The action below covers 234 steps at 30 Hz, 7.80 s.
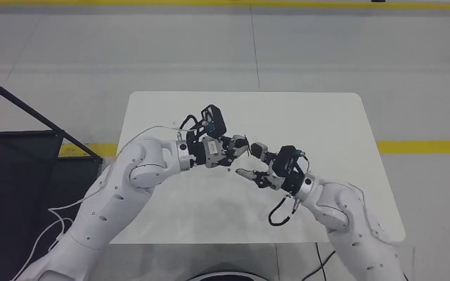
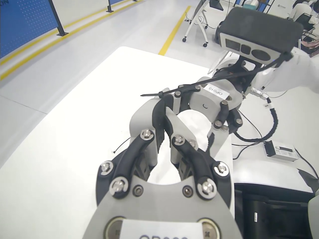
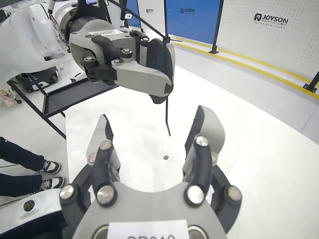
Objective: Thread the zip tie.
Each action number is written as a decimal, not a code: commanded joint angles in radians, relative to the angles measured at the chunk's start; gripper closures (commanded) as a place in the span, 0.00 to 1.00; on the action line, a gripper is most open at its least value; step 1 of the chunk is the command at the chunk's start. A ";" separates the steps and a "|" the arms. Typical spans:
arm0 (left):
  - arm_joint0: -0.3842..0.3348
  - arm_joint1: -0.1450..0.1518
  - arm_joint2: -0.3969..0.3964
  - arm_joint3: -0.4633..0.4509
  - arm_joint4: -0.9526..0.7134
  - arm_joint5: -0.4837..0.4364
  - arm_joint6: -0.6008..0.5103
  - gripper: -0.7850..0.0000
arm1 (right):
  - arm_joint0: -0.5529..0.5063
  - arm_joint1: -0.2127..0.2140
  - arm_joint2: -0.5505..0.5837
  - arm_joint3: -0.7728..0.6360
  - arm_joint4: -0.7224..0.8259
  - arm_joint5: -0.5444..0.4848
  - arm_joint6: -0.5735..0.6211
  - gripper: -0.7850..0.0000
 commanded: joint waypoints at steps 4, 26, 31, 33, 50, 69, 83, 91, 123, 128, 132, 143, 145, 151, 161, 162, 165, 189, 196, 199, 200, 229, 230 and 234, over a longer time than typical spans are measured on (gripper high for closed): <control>-0.002 -0.001 0.001 0.002 0.005 -0.002 0.000 1.00 | 0.006 -0.001 -0.001 0.005 0.006 -0.001 0.012 0.75; -0.002 -0.004 -0.002 0.008 -0.012 -0.009 -0.024 0.00 | 0.004 0.004 0.026 0.016 0.053 -0.053 0.017 1.00; -0.002 -0.004 -0.004 0.019 -0.018 -0.015 -0.031 0.00 | -0.002 0.004 0.037 0.018 0.080 -0.052 0.012 1.00; 0.000 -0.003 -0.006 0.024 -0.019 -0.020 -0.035 0.00 | -0.004 0.005 0.044 0.019 0.093 -0.052 0.010 1.00; 0.077 0.019 -0.103 0.045 0.020 -0.022 0.009 0.00 | 0.069 0.028 0.035 0.163 0.573 -0.281 0.307 1.00; 0.138 0.033 -0.158 0.010 0.058 -0.026 0.020 0.00 | 0.163 0.051 -0.066 0.266 1.012 -0.305 0.626 1.00; 0.205 0.026 -0.151 -0.074 0.380 -0.009 0.379 0.44 | 0.298 0.075 -0.236 0.349 1.645 -0.095 0.924 1.00; 0.224 0.016 -0.140 -0.068 0.441 0.059 0.531 0.54 | 0.327 0.083 -0.267 0.372 1.697 -0.071 0.948 1.00; 0.150 -0.019 -0.078 -0.044 0.449 0.063 0.543 0.83 | 0.359 0.098 -0.322 0.387 1.736 -0.073 0.946 1.00; 0.144 -0.023 -0.073 -0.039 0.453 0.063 0.539 1.00 | 0.361 0.100 -0.327 0.384 1.740 -0.080 0.939 1.00; 0.142 -0.025 -0.072 -0.034 0.449 0.064 0.531 1.00 | 0.360 0.102 -0.329 0.380 1.744 -0.086 0.933 1.00; 0.138 -0.029 -0.073 -0.020 0.454 0.062 0.485 1.00 | 0.347 0.112 -0.313 0.365 1.780 -0.124 0.895 1.00; 0.139 -0.030 -0.074 -0.018 0.456 0.058 0.477 1.00 | 0.344 0.114 -0.310 0.360 1.792 -0.123 0.896 1.00; 0.141 -0.030 -0.074 -0.010 0.466 0.041 0.455 1.00 | 0.338 0.118 -0.299 0.351 1.819 -0.114 0.905 1.00; 0.137 -0.031 -0.058 0.004 0.505 0.010 0.402 1.00 | 0.324 0.120 -0.271 0.348 1.845 -0.117 0.902 1.00; 0.138 -0.032 -0.055 0.006 0.508 0.009 0.400 1.00 | 0.322 0.120 -0.267 0.346 1.848 -0.118 0.901 1.00; 0.141 -0.032 -0.050 0.005 0.520 -0.005 0.396 1.00 | 0.315 0.121 -0.256 0.342 1.855 -0.117 0.902 1.00; 0.199 -0.021 -0.054 -0.015 0.607 -0.080 0.408 1.00 | 0.265 0.118 -0.158 0.327 1.899 -0.107 0.912 1.00; 0.211 -0.019 -0.057 -0.023 0.622 -0.079 0.413 1.00 | 0.251 0.113 -0.133 0.320 1.903 -0.090 0.929 1.00; 0.217 -0.020 -0.059 -0.023 0.611 -0.068 0.420 0.84 | 0.251 0.110 -0.129 0.317 1.895 -0.072 0.947 1.00; 0.220 -0.021 -0.060 -0.022 0.603 -0.062 0.425 0.00 | 0.251 0.109 -0.128 0.316 1.892 -0.069 0.951 1.00; 0.423 0.023 -0.378 -0.092 0.305 -0.114 0.516 0.00 | 0.250 0.190 -0.106 0.249 1.189 -0.066 0.953 1.00; 0.423 0.023 -0.378 -0.092 0.305 -0.114 0.516 0.00 | 0.250 0.190 -0.106 0.249 1.189 -0.066 0.953 1.00; 0.423 0.023 -0.378 -0.092 0.305 -0.114 0.516 0.00 | 0.250 0.190 -0.106 0.249 1.189 -0.066 0.953 1.00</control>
